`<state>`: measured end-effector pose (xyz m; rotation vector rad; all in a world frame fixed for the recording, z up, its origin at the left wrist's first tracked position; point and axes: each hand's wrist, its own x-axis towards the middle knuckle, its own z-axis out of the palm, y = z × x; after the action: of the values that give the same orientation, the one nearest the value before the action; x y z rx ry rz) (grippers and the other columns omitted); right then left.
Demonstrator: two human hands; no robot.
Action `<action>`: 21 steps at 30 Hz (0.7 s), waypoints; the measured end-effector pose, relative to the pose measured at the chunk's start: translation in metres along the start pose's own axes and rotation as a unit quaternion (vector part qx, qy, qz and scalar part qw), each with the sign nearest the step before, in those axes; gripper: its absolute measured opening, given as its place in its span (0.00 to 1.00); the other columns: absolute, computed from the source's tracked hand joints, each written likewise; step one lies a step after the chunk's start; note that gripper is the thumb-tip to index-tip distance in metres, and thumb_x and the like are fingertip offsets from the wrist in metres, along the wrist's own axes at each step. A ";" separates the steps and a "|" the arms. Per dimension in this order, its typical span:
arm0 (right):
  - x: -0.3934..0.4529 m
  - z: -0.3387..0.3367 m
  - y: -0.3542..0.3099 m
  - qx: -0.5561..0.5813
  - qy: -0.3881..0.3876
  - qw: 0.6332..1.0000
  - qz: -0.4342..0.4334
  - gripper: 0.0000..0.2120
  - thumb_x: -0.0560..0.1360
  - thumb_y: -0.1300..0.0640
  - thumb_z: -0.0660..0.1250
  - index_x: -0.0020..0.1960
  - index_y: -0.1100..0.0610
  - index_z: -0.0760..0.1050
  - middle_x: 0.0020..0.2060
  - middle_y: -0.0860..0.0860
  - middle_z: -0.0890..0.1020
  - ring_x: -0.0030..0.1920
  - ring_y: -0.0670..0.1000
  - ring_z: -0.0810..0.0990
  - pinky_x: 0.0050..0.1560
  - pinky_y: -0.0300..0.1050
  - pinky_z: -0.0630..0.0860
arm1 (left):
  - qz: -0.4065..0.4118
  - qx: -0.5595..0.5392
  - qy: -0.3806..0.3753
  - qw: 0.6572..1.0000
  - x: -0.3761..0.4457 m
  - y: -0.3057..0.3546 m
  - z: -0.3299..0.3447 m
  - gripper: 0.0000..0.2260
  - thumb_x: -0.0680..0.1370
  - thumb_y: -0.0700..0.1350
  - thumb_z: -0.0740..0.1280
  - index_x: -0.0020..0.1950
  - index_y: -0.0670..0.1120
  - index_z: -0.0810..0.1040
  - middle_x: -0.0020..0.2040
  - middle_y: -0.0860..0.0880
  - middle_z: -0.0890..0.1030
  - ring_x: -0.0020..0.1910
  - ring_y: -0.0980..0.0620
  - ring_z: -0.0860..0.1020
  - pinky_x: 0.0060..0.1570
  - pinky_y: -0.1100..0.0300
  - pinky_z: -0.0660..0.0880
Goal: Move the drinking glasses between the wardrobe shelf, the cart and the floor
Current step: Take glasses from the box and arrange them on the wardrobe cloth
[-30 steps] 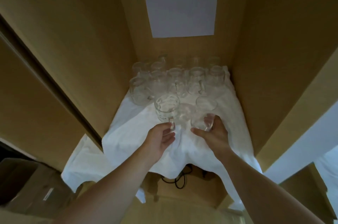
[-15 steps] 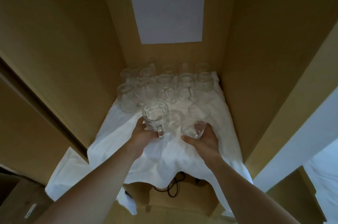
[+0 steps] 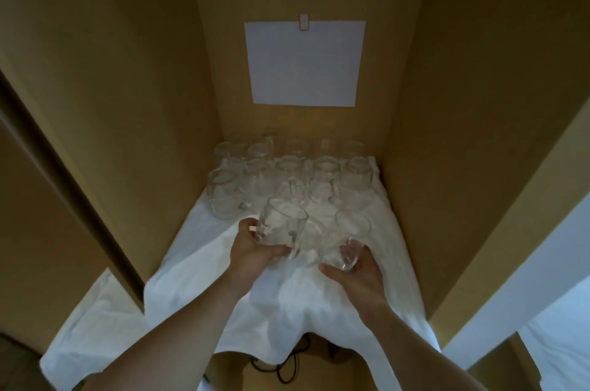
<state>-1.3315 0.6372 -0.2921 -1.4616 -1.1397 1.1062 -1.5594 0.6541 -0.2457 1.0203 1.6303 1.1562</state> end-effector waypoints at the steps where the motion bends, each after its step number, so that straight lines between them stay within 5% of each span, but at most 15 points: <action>1: 0.000 0.000 0.000 0.002 0.001 1.000 -0.001 0.36 0.49 0.39 0.84 0.54 0.36 0.75 0.52 0.38 0.83 0.54 0.39 0.81 0.53 0.37 0.75 | 0.009 0.000 0.007 1.000 0.001 0.005 -0.002 0.41 0.46 0.50 0.84 0.55 0.56 0.71 0.55 0.46 0.81 0.49 0.48 0.84 0.46 0.49 0.83; 8: 0.000 0.004 0.002 0.006 -0.003 1.000 -0.012 0.33 0.57 0.49 0.87 0.55 0.37 0.73 0.55 0.39 0.81 0.57 0.41 0.79 0.58 0.41 0.75 | 0.115 0.247 0.005 0.962 0.013 0.033 -0.017 0.42 0.52 0.40 0.85 0.61 0.56 0.71 0.60 0.50 0.62 0.56 0.46 0.74 0.53 0.56 0.78; 15: -0.001 0.003 0.002 -0.002 -0.007 1.000 -0.012 0.35 0.57 0.48 0.86 0.58 0.37 0.71 0.56 0.39 0.80 0.57 0.40 0.78 0.54 0.38 0.74 | 0.204 0.480 0.025 0.853 0.012 0.051 -0.010 0.36 0.63 0.61 0.80 0.68 0.57 0.72 0.62 0.48 0.68 0.59 0.42 0.73 0.49 0.52 0.76; 21: 0.000 0.004 0.003 -0.006 -0.005 1.000 -0.016 0.33 0.57 0.48 0.86 0.56 0.37 0.73 0.54 0.40 0.81 0.55 0.40 0.80 0.52 0.36 0.74 | 0.216 0.501 -0.017 0.838 0.015 0.068 0.004 0.37 0.70 0.65 0.74 0.75 0.55 0.67 0.68 0.47 0.72 0.63 0.43 0.75 0.55 0.52 0.75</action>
<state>-1.3356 0.6371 -0.2954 -1.4434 -1.1750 1.0872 -1.5509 0.6854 -0.1837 2.1359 2.0618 0.4446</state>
